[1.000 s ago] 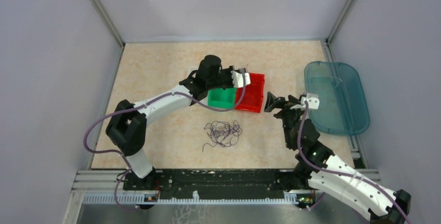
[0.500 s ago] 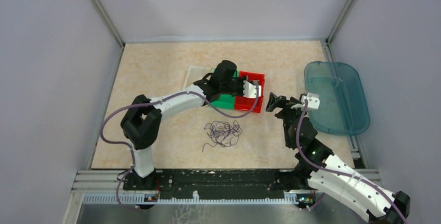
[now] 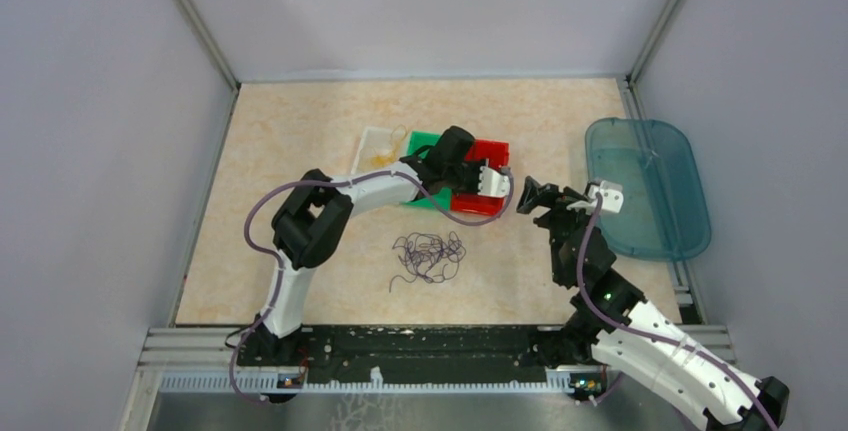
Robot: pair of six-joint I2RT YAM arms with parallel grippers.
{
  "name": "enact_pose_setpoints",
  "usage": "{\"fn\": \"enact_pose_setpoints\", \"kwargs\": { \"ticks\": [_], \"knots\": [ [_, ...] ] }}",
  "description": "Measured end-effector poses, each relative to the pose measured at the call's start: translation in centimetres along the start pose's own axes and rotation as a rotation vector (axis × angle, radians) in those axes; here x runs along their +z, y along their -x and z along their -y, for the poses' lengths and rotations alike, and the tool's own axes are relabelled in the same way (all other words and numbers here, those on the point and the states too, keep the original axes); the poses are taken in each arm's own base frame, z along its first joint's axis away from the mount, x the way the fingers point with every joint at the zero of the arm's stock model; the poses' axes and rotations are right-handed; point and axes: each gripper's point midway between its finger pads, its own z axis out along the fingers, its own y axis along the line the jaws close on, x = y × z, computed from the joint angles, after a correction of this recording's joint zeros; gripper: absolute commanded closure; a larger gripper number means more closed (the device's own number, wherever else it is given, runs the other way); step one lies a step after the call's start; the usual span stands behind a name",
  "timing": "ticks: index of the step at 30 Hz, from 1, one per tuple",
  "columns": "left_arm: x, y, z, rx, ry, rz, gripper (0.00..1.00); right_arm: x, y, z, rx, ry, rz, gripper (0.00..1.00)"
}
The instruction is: Untangle the cables
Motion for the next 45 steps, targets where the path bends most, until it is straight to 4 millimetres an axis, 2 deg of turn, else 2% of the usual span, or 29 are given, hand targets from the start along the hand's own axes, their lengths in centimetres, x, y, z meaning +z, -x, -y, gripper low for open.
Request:
{"fn": "enact_pose_setpoints", "kwargs": {
  "ticks": [1,2,3,4,5,6,10,13,19,21,25,27,29,32,35,37,41,45],
  "knots": [
    [0.0,-0.1,0.1,-0.001,-0.003,-0.003,0.95,0.0,0.0,0.0,0.003,0.0,-0.001,0.14],
    [0.0,-0.2,0.2,-0.002,-0.006,-0.007,0.85,0.0,0.0,0.0,0.005,0.0,-0.001,0.14],
    [0.0,-0.3,0.3,-0.002,-0.009,-0.009,0.67,0.0,0.0,0.0,0.005,0.0,-0.001,0.14],
    [0.0,-0.3,0.3,-0.002,-0.011,-0.012,0.53,0.0,-0.1,0.0,0.005,0.0,-0.002,0.14],
    [0.0,-0.4,0.4,0.001,-0.015,-0.015,0.44,0.0,-0.1,0.0,0.004,0.001,-0.003,0.14],
    [0.0,-0.5,0.6,-0.004,-0.022,-0.019,0.36,0.0,-0.1,0.0,0.003,0.003,-0.005,0.14],
    [-0.8,-0.2,0.7,-0.019,-0.044,-0.029,0.19,-0.1,-0.4,-0.1,-0.007,0.009,-0.017,0.14],
    [-3.1,1.5,-0.2,-0.02,-0.042,-0.005,0.12,-0.1,-0.6,-0.2,-0.017,0.017,-0.028,0.14],
    [-10.6,8.4,-5.7,0.03,0.11,0.127,0.11,0.1,0.7,-1.3,-0.009,0.041,-0.028,0.14],
    [-12.8,9.9,-7.5,0.045,0.17,0.161,0.09,0.2,0.9,-1.8,-0.012,0.053,-0.033,0.13],
    [-15.6,10.3,-8.5,0.03,0.219,0.175,0.06,0.3,0.1,-2.6,-0.045,0.086,-0.069,0.11],
    [-16.6,9.6,-7.5,0.008,0.192,0.169,0.05,0.4,-0.5,-3.0,-0.065,0.109,-0.093,0.1],
    [-17.6,8.6,-5.0,-0.026,0.116,0.163,0.05,0.4,-1.4,-3.6,-0.082,0.136,-0.12,0.1],
    [-19.1,7.3,-0.4,-0.079,-0.018,0.153,0.09,0.4,-2.6,-4.3,-0.1,0.174,-0.161,0.1],
    [-20.2,5.8,5.1,-0.13,-0.163,0.136,0.16,0.4,-3.8,-5.0,-0.11,0.205,-0.2,0.1],
    [-20.4,4.6,8.3,-0.168,-0.252,0.115,0.21,0.4,-4.5,-5.2,-0.113,0.218,-0.224,0.11],
    [-19.7,2.0,13.1,-0.242,-0.393,0.049,0.29,0.3,-4.6,-5.5,-0.098,0.231,-0.232,0.11],
    [-19.7,0.9,14.7,-0.238,-0.458,0.014,0.31,0.0,-4.7,-5.8,-0.087,0.254,-0.239,0.11]
  ]
}}
